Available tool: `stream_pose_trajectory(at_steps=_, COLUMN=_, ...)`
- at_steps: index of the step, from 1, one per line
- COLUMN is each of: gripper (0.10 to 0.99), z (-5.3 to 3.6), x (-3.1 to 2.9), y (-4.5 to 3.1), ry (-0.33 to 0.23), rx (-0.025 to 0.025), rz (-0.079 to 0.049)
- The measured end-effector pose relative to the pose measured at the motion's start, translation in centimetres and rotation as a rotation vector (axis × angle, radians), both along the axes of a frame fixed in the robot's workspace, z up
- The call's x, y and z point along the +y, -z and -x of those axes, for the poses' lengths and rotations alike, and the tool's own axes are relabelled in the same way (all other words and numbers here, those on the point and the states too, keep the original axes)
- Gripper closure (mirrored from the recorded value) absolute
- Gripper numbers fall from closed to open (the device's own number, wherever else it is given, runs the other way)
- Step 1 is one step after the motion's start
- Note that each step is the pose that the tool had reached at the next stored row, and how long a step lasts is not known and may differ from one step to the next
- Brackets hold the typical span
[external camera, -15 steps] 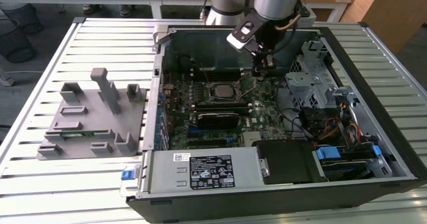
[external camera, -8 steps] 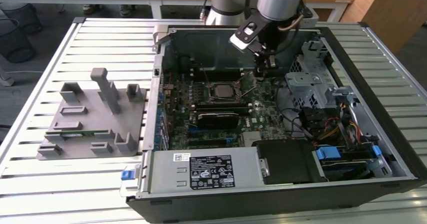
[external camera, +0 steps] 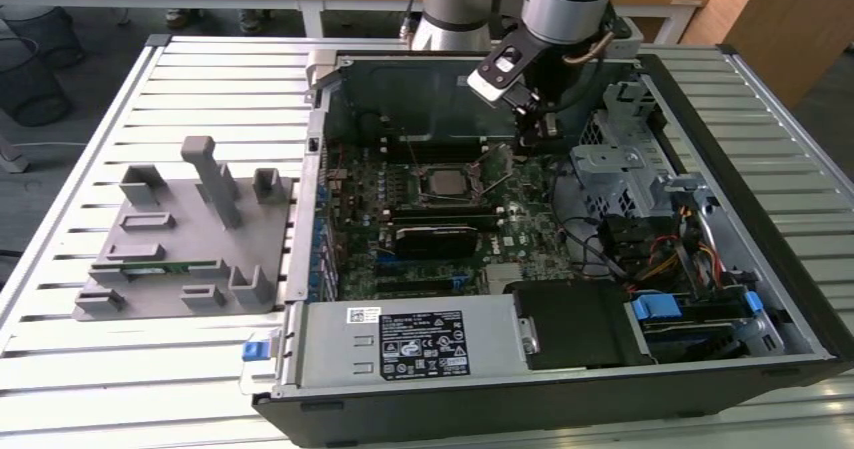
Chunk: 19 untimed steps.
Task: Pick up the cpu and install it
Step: 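Close the cpu cover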
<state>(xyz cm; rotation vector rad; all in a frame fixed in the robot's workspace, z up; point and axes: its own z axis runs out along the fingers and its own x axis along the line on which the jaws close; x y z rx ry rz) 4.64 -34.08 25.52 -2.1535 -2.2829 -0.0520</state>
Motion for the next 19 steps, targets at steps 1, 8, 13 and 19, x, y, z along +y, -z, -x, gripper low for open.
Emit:
stream_pose_trajectory(at_steps=1, gripper=0.980, z=-0.07, x=0.00, y=0.05, ry=0.000, rx=0.0002, rz=0.000)
stream_pose_trajectory(at_steps=8, gripper=0.980, z=-0.31, x=0.01, y=0.61, ry=0.000, rx=0.0042, rz=0.000)
stream_pose_trajectory(at_steps=13, gripper=0.980, z=-0.32, x=0.04, y=0.89, ry=0.000, rx=0.0140, rz=0.000)
stream_pose_trajectory(at_steps=19, gripper=0.980, z=-0.17, x=0.06, y=0.89, ry=0.000, rx=0.0214, rz=0.000)
